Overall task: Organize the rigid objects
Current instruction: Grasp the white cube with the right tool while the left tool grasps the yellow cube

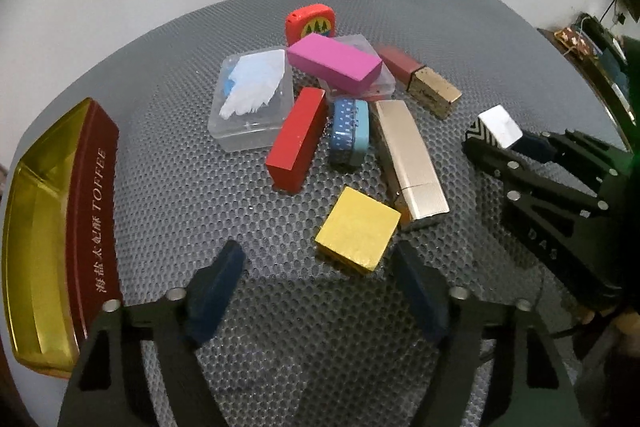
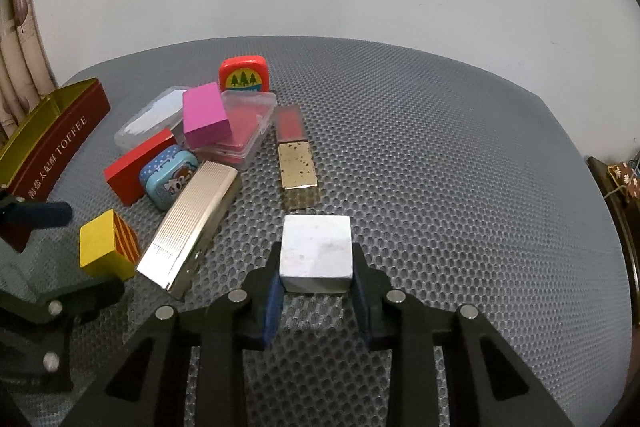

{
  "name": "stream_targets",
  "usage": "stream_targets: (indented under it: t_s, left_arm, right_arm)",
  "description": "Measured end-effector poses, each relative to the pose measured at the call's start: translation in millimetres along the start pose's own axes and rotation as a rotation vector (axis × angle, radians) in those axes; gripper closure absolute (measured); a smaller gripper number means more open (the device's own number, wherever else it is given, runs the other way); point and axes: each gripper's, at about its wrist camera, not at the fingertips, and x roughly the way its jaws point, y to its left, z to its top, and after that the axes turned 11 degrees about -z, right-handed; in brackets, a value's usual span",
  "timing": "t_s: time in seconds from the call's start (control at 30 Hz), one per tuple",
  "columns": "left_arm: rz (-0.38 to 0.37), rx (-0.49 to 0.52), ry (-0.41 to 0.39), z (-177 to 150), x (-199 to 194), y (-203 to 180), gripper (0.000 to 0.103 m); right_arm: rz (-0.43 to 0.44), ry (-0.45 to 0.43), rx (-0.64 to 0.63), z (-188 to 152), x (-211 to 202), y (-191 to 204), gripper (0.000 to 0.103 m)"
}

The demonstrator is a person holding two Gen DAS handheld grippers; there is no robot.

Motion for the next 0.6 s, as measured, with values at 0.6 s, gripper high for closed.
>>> stream_targets:
  t_s: [0.6]
  left_arm:
    - [-0.051,-0.001,0.012,33,28,-3,0.074]
  right_arm:
    - [0.002,-0.003,0.003,1,1,0,0.072]
